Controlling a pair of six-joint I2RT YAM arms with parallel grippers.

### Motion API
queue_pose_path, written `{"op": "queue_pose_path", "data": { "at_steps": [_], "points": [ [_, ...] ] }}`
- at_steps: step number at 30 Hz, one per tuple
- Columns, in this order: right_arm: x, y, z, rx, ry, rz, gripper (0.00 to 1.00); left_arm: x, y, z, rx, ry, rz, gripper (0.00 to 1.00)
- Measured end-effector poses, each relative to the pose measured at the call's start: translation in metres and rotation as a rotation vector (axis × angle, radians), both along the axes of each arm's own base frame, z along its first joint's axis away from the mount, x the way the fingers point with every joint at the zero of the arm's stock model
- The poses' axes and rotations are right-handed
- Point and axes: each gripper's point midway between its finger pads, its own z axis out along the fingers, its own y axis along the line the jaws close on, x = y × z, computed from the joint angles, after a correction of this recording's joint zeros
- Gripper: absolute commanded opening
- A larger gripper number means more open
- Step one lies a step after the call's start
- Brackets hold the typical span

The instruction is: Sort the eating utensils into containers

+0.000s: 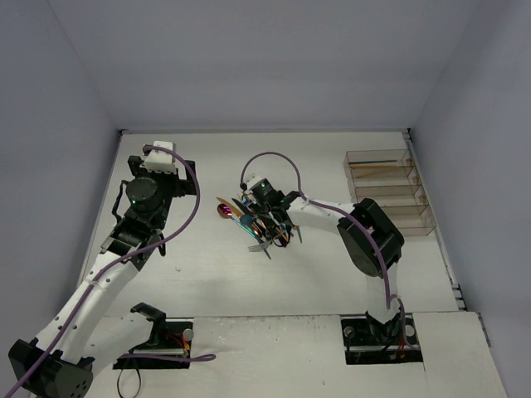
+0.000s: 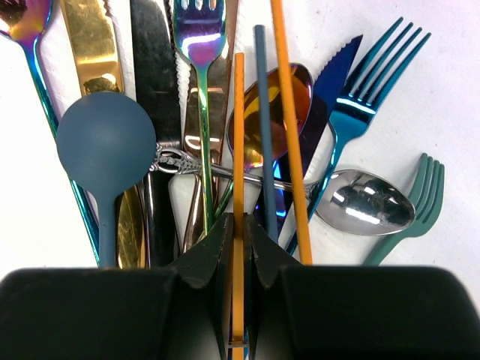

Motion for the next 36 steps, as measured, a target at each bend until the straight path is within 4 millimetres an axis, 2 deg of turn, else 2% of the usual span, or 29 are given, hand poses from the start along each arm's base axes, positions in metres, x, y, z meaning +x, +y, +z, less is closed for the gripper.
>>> {"op": "queue_pose_path", "data": {
  "at_steps": [4,7,9,13,16,18,20,26,28,30,34,36],
  "points": [
    [-0.001,-0.003,0.008,-0.001,-0.004,-0.010,0.00,0.000,0.000,0.000,0.000,0.000,0.000,0.90],
    [0.003,-0.004,0.026,0.021,-0.030,-0.039,0.00,0.000,0.000,0.000,0.000,0.000,0.000,0.90],
    [0.010,-0.003,0.048,0.057,-0.064,-0.065,0.00,0.000,0.000,0.000,0.000,0.000,0.000,0.90],
    [0.036,-0.002,0.104,0.176,-0.152,-0.144,0.00,0.000,0.000,0.000,0.000,0.000,0.000,0.90],
    [0.064,-0.017,0.145,0.272,-0.215,-0.242,0.00,0.000,0.000,0.000,0.000,0.000,0.000,0.90],
    [0.080,-0.028,0.164,0.317,-0.245,-0.298,0.00,0.000,0.000,0.000,0.000,-0.001,0.000,0.90],
    [0.093,-0.041,0.172,0.340,-0.264,-0.355,0.00,-0.001,0.000,0.001,-0.001,-0.003,0.000,0.90],
    [0.109,-0.075,0.171,0.386,-0.274,-0.560,0.00,-0.002,0.001,0.004,-0.005,-0.012,0.000,0.90],
    [0.119,-0.100,0.166,0.419,-0.274,-0.682,0.00,-0.003,0.001,0.005,-0.006,-0.014,0.000,0.90],
    [0.130,-0.138,0.156,0.439,-0.276,-0.829,0.00,-0.003,0.001,0.005,-0.006,-0.015,0.000,0.90],
    [0.144,-0.242,0.137,0.484,-0.309,-1.197,0.00,-0.003,0.002,0.006,-0.007,-0.017,0.000,0.90],
    [0.146,-0.284,0.136,0.515,-0.343,-1.345,0.00,-0.004,0.002,0.006,-0.008,-0.018,0.000,0.90]
  ]
}}
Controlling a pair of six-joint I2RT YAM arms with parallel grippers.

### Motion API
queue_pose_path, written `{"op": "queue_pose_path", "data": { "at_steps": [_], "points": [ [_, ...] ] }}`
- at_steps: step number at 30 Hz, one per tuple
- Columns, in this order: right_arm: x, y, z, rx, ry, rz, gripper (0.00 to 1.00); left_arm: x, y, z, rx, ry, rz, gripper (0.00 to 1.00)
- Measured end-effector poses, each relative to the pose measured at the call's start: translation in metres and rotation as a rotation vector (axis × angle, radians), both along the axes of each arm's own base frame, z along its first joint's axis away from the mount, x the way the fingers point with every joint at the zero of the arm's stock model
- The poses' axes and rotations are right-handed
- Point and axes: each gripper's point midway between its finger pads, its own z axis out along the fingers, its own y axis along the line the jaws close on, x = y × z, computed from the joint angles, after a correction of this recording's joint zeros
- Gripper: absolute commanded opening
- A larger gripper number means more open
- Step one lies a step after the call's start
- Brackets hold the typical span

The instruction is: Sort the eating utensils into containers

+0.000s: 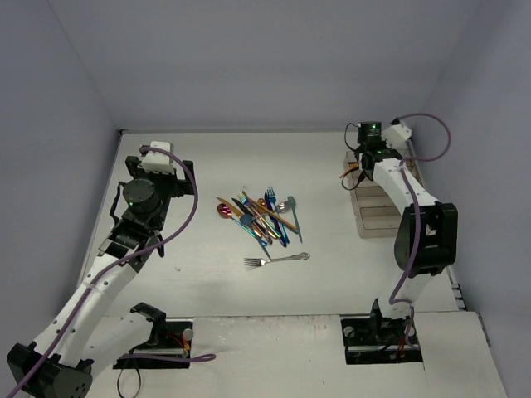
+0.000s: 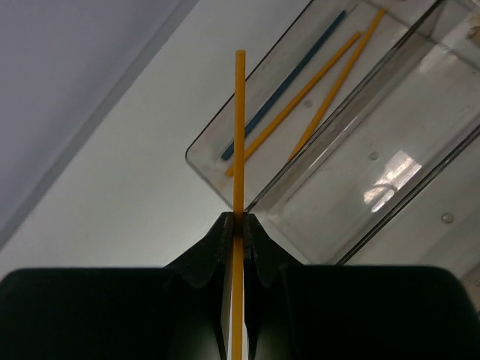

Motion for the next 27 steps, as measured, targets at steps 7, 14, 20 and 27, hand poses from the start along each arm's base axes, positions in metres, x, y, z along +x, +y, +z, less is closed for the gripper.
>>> {"op": "queue_pose_path", "data": {
  "at_steps": [7,14,20,27],
  "points": [
    [0.009,-0.062,-0.003,0.164,-0.085,-0.276,0.00,0.000,0.000,0.001,-0.001,-0.002,0.000,0.90],
    [0.040,-0.103,-0.027,0.267,-0.118,-0.410,0.00,0.000,0.000,0.000,0.000,-0.001,0.000,0.90],
    [0.056,-0.129,-0.055,0.322,-0.113,-0.486,0.00,0.002,-0.001,-0.004,0.004,0.010,0.000,0.90],
    [0.066,-0.130,-0.077,0.369,-0.092,-0.494,0.00,0.005,-0.002,-0.008,0.010,0.023,0.000,0.90]
  ]
}}
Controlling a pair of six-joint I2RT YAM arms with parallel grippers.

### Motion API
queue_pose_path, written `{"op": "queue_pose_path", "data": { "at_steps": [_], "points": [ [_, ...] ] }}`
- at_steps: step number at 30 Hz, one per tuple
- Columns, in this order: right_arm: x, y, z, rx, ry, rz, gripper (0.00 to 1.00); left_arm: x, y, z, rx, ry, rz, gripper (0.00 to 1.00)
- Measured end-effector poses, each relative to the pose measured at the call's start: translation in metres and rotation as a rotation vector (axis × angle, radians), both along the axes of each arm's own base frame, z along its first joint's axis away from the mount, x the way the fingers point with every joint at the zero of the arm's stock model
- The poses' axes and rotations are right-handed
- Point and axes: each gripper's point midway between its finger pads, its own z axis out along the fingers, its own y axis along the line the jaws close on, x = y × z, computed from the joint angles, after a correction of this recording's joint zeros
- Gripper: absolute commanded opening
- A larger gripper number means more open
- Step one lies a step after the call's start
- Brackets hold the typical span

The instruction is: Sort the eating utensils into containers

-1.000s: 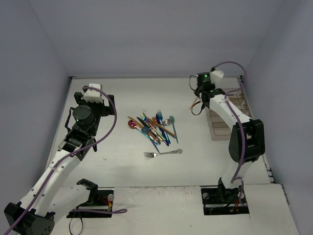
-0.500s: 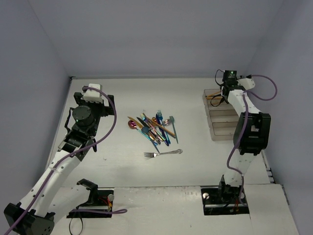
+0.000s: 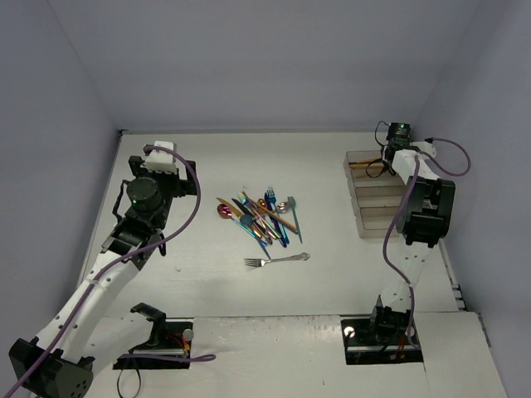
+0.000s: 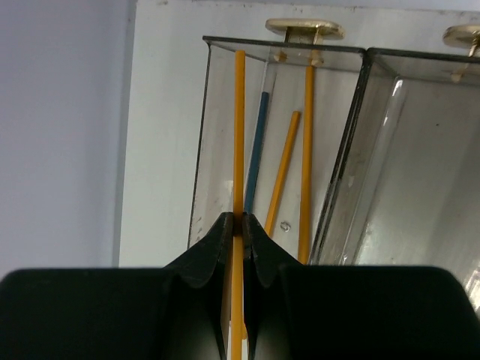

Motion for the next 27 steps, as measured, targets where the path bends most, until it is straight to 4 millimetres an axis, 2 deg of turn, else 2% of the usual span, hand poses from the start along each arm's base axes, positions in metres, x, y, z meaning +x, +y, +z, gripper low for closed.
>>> {"op": "queue_pose_path", "data": {
  "at_steps": [3,5,10,13,17,20,22,24,27],
  "points": [
    [0.006,0.003,-0.002,0.018,-0.013,0.011,0.05,0.000,0.000,-0.001,0.001,0.001,0.000,0.90],
    [0.008,0.005,-0.002,0.028,-0.020,0.019,0.16,0.000,0.000,-0.001,0.001,0.001,-0.001,0.90],
    [0.011,0.010,-0.001,0.042,-0.030,0.045,0.33,0.000,0.000,0.000,0.001,0.001,-0.001,0.90],
    [0.011,0.016,-0.002,0.023,-0.015,0.090,0.37,0.000,-0.001,-0.001,0.001,0.001,-0.001,0.90],
    [0.010,0.028,0.000,-0.047,0.032,0.207,0.36,0.000,-0.001,0.000,-0.001,0.000,-0.004,0.90],
    [0.009,0.054,0.015,-0.122,0.049,0.356,0.36,-0.001,-0.001,0.001,-0.002,-0.003,-0.006,0.90],
    [0.006,0.082,0.035,-0.193,0.053,0.499,0.36,-0.002,-0.001,0.002,-0.003,-0.006,-0.008,0.90],
    [-0.002,0.120,0.061,-0.287,0.034,0.671,0.36,-0.002,-0.001,0.003,-0.005,-0.010,-0.008,0.90],
    [-0.026,0.191,0.096,-0.414,-0.020,0.961,0.36,-0.003,0.000,0.004,-0.006,-0.012,-0.008,0.90]
  ]
}}
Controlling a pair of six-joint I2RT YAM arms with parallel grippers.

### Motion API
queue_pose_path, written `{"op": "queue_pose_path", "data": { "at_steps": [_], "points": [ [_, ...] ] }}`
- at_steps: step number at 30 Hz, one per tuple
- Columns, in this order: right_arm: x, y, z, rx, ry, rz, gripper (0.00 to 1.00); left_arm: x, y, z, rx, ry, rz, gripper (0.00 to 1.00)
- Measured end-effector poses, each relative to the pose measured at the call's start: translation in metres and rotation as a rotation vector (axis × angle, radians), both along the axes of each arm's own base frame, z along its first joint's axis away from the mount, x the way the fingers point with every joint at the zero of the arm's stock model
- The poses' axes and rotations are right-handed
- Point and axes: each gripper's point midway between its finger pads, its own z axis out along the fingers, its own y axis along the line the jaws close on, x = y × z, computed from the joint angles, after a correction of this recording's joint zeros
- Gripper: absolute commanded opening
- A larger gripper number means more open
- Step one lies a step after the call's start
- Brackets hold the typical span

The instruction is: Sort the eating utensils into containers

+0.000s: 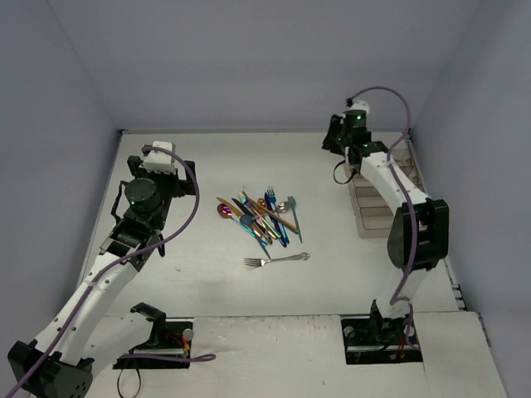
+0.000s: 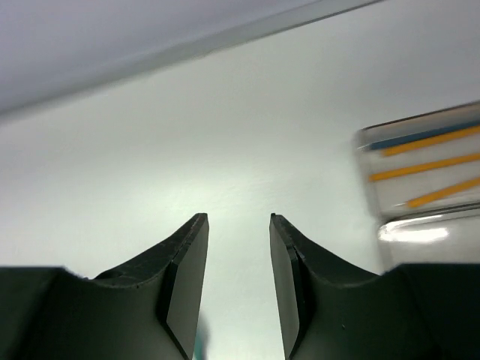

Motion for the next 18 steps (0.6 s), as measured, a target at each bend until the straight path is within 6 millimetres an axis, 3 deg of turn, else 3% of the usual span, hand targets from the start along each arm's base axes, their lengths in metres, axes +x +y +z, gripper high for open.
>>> {"op": "queue_pose_path", "data": {
  "at_steps": [2,4,7,12,18],
  "points": [
    [-0.024,0.048,0.014,-0.072,-0.033,0.198,0.35,0.000,0.000,0.000,0.000,0.000,0.000,0.90],
    [-0.053,0.090,0.013,-0.135,-0.046,0.375,0.35,0.000,0.000,0.000,0.000,0.000,0.000,0.90],
    [-0.092,0.132,-0.011,-0.223,-0.018,0.589,0.33,0.000,0.000,0.000,0.000,0.000,0.000,0.90],
    [-0.124,0.149,-0.066,-0.319,0.097,0.758,0.30,0.000,0.000,0.000,0.001,0.001,-0.001,0.90],
    [-0.145,0.170,-0.105,-0.395,0.171,0.883,0.25,0.002,-0.001,-0.004,0.005,0.011,-0.001,0.90]
  ]
}}
